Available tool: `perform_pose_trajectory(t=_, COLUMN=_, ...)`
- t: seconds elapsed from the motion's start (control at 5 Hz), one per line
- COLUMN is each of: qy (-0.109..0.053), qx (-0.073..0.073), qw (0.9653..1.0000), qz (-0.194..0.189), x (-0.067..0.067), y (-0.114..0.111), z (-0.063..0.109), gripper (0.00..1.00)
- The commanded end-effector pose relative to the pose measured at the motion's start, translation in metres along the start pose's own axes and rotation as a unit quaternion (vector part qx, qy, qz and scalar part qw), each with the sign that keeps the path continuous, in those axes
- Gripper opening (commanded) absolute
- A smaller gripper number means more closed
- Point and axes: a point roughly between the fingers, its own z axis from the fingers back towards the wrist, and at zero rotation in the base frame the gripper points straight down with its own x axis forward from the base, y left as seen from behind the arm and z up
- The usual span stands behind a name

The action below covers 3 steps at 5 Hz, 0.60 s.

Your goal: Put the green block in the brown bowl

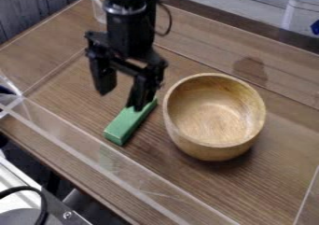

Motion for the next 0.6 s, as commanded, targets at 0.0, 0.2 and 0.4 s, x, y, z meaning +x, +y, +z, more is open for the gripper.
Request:
perform_pose_trajectory(t=0.0, qy=-0.030, qx=-0.007, qw=0.9995, qz=0.005, x=0.008, y=0.013, z=-0.007, gripper=1.00)
perform_pose_trajectory(t=0.2, qy=-0.032, qx=-0.019, qw=0.9992, qz=0.013, x=0.016, y=0.027, z=-0.022, gripper=1.00)
perform_pose_trajectory(t=0.4, qy=-0.029, qx=-0.032, qw=0.9979, qz=0.048, x=0.020, y=0.036, z=-0.028, gripper=0.00)
